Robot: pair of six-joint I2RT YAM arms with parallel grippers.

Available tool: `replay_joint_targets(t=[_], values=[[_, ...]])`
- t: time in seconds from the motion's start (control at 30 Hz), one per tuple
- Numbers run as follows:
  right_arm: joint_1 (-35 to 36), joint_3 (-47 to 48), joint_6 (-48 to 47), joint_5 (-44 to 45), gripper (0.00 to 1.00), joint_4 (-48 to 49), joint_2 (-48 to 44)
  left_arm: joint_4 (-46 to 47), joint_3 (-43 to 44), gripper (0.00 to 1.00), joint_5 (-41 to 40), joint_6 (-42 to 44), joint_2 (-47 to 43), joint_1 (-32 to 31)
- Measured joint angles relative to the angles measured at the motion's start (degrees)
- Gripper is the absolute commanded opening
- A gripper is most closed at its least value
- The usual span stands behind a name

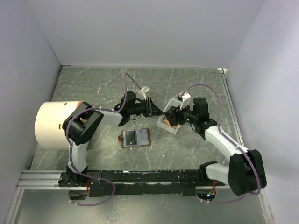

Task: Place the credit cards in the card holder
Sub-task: Place the credit card in the storage box.

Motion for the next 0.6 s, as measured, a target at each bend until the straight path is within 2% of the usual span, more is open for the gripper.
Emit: replay_joint_targets(t=[0.6], values=[[-0.20, -1.01, -4.26, -0.44, 0.32, 1.31, 0.61, -0.44, 0.52, 0.38, 0.33, -1.33, 2.10, -0.07]])
